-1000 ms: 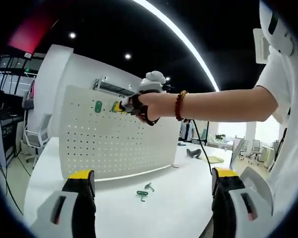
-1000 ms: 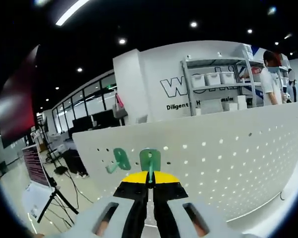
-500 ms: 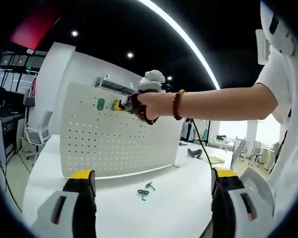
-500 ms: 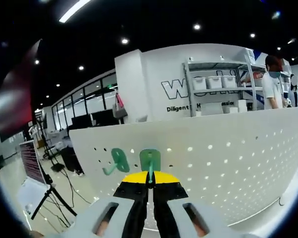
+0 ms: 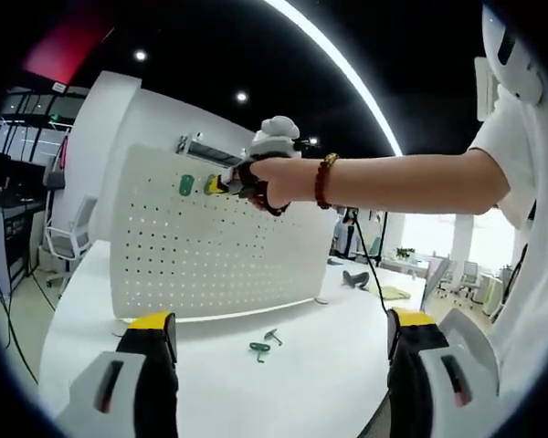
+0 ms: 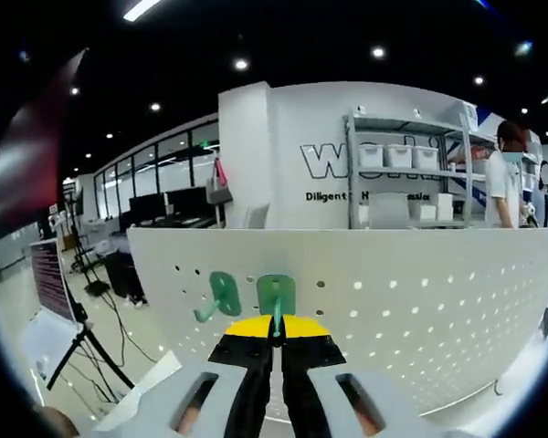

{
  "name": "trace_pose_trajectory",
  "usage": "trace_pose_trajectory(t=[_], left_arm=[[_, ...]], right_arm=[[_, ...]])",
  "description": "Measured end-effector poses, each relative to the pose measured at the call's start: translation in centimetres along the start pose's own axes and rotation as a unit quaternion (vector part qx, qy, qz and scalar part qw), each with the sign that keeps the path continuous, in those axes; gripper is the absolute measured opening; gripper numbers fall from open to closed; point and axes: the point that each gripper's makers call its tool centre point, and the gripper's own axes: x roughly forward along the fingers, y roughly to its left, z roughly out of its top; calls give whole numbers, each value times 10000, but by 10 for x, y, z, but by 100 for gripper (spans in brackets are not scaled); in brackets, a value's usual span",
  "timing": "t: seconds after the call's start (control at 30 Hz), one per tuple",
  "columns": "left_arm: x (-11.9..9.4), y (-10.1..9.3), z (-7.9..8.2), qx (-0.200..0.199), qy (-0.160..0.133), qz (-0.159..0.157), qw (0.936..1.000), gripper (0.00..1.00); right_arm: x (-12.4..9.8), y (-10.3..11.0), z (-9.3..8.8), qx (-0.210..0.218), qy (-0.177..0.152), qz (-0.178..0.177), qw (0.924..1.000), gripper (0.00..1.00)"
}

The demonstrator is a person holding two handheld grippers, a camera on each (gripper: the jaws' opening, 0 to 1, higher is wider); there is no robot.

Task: Insert the hook assembly into the mounting plate slot until the hook locks in place.

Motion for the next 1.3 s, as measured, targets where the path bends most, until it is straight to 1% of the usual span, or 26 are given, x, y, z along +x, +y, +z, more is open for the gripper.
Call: trace_pose_trajectory(t=[0.07, 0.13, 0.27, 0.3, 0.33, 0.43, 0.47, 0.5, 0.6, 0.67, 0.7, 0.73, 0.77, 0.83, 1.03, 1.07, 1.17, 1.2, 1.3], left_arm=[[-1, 1, 2, 5, -26, -8, 10000, 98], [-2, 3, 3, 22, -25, 3, 10000, 98], [-3, 9, 6, 2, -82, 49, 10000, 98], [-3, 10, 6, -7, -84, 52, 10000, 98], [-3, 10, 6, -13, -84, 53, 9999, 98], [-3, 11, 5, -27, -85, 67, 9999, 97], [-3, 11, 4, -38, -85, 63, 9999, 97], [-3, 11, 4, -47, -87, 56, 9999, 97], [-3, 10, 4, -59, -87, 36, 9999, 97], [-3, 10, 4, -51, -83, 37, 9999, 97], [-3, 10, 4, -56, -85, 34, 9999, 97], [-3, 11, 4, -60, -89, 35, 9999, 97], [-3, 11, 5, -62, -93, 37, 9999, 97], [-3, 11, 6, -60, -99, 36, 9999, 97], [-6, 11, 6, -74, -112, 85, 9999, 97], [-7, 10, 5, -69, -100, 86, 9999, 97], [-7, 10, 4, -80, -83, 96, 9999, 97], [-7, 10, 4, -83, -83, 98, 9999, 97], [-6, 10, 6, -91, -107, 93, 9999, 97]], right_arm=[[2, 0, 1, 1, -11, -20, 10000, 1], [4, -2, -2, 39, 81, -95, 9999, 1], [6, -5, -4, 140, 110, -207, 9996, 1], [6, -9, -4, 220, 96, -294, 9993, 1], [7, -6, -4, 389, 109, -203, 9990, 1], [8, -6, -2, 426, 88, -291, 9986, 1], [8, -5, -4, 391, 161, -347, 9985, 1], [8, -5, -3, 337, 114, -369, 9987, 1], [8, -4, -6, 356, 135, -391, 9985, 1], [8, -4, -5, 141, 150, -403, 9990, 2], [8, -3, -5, 145, 146, -358, 9991, 3], [8, 2, -6, 199, 165, -221, 9994, 4], [8, 1, -5, 215, 136, -240, 9994, 7], [8, 0, -4, 100, 85, -284, 9995, 9], [7, 4, 0, 65, -26, -123, 9999, 12], [7, 6, 3, 31, -122, -64, 9999, 14], [7, 3, 8, -66, -199, -106, 9997, 15], [7, 5, 13, -54, -304, -25, 9995, 16], [8, 5, 12, -151, -249, -20, 9996, 15]])
